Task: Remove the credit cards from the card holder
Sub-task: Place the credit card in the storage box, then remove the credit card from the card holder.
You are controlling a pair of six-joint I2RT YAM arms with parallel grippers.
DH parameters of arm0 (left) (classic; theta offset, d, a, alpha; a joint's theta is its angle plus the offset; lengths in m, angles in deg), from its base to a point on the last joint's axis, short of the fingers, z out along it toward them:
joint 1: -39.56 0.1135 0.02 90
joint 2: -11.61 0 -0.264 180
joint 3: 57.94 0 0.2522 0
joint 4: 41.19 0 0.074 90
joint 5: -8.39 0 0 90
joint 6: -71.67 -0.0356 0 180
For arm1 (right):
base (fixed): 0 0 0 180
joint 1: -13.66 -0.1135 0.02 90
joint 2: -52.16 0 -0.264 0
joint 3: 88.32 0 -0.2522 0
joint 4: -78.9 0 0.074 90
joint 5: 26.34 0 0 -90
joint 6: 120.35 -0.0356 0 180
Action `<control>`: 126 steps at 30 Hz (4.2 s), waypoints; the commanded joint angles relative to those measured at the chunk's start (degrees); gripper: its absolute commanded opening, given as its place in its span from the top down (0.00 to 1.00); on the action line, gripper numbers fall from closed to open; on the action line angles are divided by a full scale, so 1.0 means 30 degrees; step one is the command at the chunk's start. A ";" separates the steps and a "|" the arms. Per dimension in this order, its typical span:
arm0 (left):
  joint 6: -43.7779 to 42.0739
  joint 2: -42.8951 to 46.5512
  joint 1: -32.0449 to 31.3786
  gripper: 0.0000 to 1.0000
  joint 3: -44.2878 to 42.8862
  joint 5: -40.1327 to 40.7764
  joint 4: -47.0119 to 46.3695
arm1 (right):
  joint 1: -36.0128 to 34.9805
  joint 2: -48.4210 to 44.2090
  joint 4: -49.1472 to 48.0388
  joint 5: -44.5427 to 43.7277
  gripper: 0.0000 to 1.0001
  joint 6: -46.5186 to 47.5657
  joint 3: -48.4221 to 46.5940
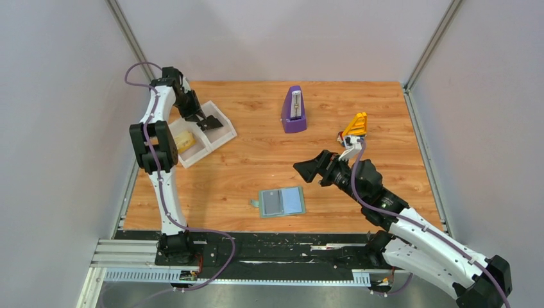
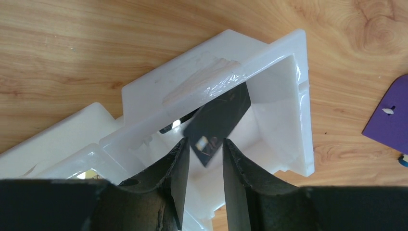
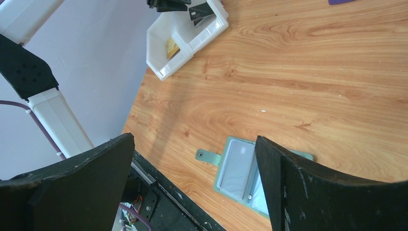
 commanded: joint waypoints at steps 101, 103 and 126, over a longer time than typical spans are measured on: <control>0.8137 2.0912 -1.2617 1.00 2.8249 -0.4826 -1.3329 | -0.4863 1.5165 0.4874 -0.0603 0.22 -0.2023 -0.6159; 0.8073 2.0987 -1.2617 1.00 2.8272 -0.4726 -1.3224 | -0.4904 1.5323 0.4783 -0.0439 0.22 -0.2068 -0.6167; 0.7156 2.0388 -1.2601 1.00 2.8529 -0.3091 -1.2012 | -0.5039 1.4619 0.7762 -0.3782 0.28 -0.2438 -0.6014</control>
